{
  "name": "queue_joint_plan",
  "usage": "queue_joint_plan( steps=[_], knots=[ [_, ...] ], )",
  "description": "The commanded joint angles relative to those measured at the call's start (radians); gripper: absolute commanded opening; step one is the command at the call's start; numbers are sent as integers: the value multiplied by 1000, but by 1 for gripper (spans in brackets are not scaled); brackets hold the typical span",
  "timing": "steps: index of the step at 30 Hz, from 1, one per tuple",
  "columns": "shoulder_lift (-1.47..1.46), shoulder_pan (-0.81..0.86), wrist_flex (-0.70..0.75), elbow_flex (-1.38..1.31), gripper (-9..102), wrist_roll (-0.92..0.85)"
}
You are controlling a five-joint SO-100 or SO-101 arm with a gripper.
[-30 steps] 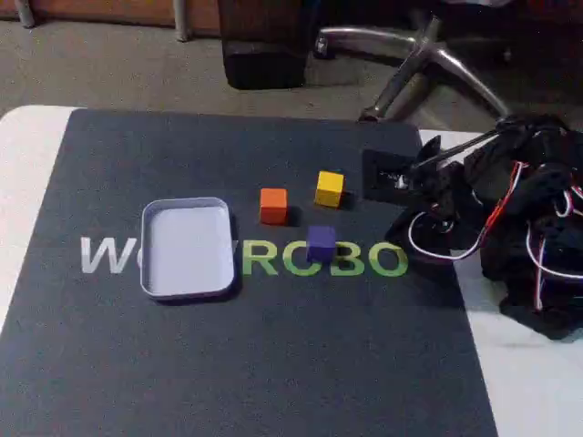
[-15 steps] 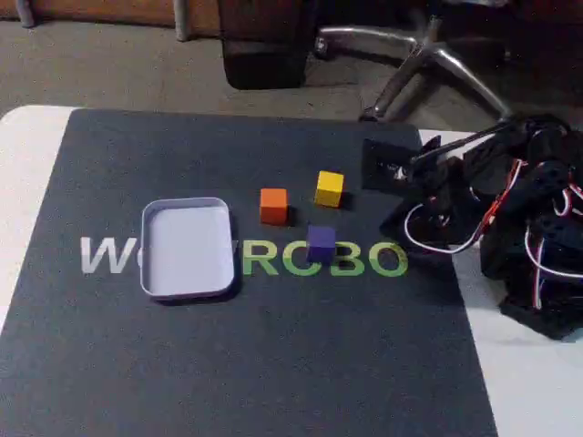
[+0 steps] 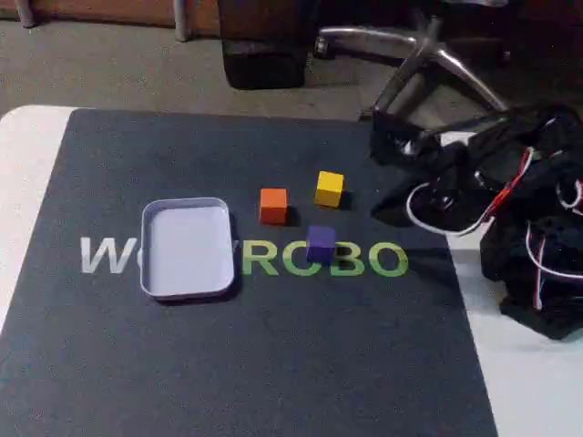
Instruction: Move blocks one by one until all three blocks are in the tray.
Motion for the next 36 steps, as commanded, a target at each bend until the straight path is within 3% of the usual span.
queue_joint_plan(
  steps=[1, 6, 17, 24, 36],
  knots=[
    [-11, -17, 103, -150, -8, 12],
    [-253, -43, 216, -410, -8, 41],
    [-910, -23, 204, -902, -8, 186],
    [-1121, 51, 138, -925, -7, 170],
    [-1161, 75, 15, -818, 5, 91]
  ],
)
